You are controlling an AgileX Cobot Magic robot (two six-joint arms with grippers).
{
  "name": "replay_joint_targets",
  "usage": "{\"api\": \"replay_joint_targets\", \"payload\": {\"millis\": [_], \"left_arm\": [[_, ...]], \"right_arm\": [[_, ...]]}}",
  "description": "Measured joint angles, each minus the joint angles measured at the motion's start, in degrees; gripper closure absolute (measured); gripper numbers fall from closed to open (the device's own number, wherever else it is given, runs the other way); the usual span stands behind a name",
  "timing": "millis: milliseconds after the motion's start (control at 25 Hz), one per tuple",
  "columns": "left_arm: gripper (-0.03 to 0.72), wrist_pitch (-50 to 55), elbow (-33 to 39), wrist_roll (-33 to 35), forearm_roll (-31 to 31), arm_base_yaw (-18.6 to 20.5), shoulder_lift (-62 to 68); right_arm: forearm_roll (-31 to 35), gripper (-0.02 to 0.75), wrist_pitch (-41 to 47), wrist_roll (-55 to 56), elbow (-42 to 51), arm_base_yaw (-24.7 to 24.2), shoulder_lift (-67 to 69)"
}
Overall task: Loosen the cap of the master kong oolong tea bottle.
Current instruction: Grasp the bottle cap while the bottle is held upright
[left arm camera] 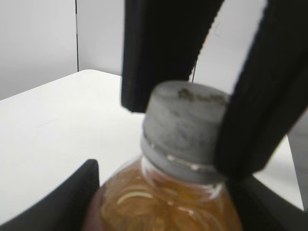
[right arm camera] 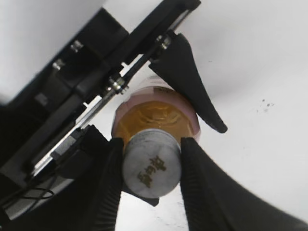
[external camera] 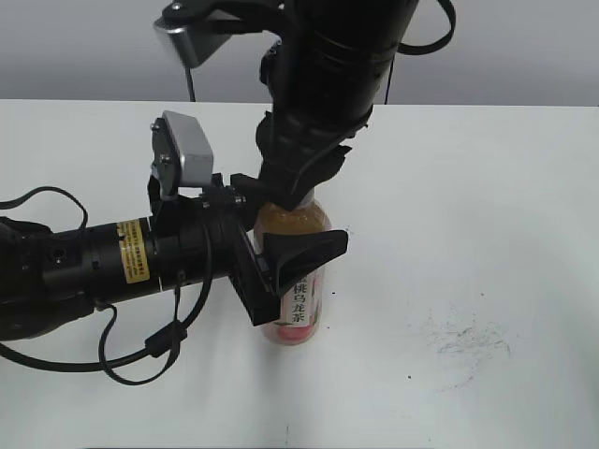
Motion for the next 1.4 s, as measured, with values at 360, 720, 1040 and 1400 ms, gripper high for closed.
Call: {"api": "replay_joint_targets", "payload": {"millis": [360, 720, 1040, 1400], "left_arm": [[0.24, 0.0, 0.0, 0.05, 0.0, 0.0, 0.0], [0.24, 0.0, 0.0, 0.21, 0.06, 0.0, 0.0], [0.24, 0.49, -0.39, -0.1, -0.06, -0.05, 0.0], [0.24, 0.51, -0.46, -0.14, -0.05, -0.05, 0.0]], "right_arm": [[-0.17, 0.463, 0.0, -36.21, 0.0, 0.0, 0.11], [-1.55, 0.463, 0.31, -68.88, -0.08, 0.1, 0.11], [-2.86, 0.463, 0.26, -95.94, -0.15, 0.28, 0.11], [-3.42, 0.427, 0.23, -73.36, -0.15, 0.28, 0.11]]}}
